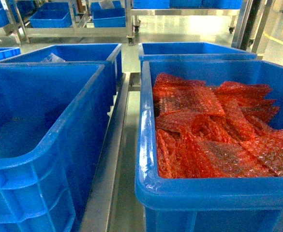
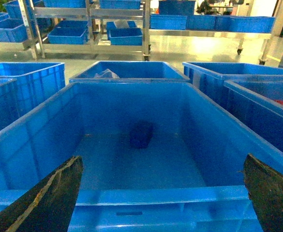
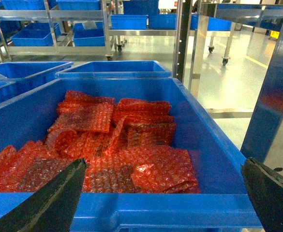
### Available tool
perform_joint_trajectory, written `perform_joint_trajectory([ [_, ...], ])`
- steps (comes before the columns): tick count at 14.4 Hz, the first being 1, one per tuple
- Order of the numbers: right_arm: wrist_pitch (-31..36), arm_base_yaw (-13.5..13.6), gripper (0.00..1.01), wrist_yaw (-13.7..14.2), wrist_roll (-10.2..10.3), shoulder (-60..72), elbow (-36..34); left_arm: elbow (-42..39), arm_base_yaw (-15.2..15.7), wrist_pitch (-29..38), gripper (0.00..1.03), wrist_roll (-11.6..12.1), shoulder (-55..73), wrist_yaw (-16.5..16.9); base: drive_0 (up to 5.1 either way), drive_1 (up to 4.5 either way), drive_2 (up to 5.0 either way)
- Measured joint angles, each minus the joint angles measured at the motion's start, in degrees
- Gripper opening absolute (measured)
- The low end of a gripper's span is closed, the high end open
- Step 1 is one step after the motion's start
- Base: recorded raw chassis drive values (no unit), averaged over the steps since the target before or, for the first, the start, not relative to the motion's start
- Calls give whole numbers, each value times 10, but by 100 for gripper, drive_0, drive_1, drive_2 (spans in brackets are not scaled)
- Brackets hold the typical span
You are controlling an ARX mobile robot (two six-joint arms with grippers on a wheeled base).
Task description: Pick blue part to blue bin on bottom shelf
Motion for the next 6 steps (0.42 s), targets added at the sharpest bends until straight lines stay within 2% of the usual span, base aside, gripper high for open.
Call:
perform_joint_trajectory([
  [6,0,0,98,0,0,0,0,0,0,0,98,0,0,0,0,0,0],
])
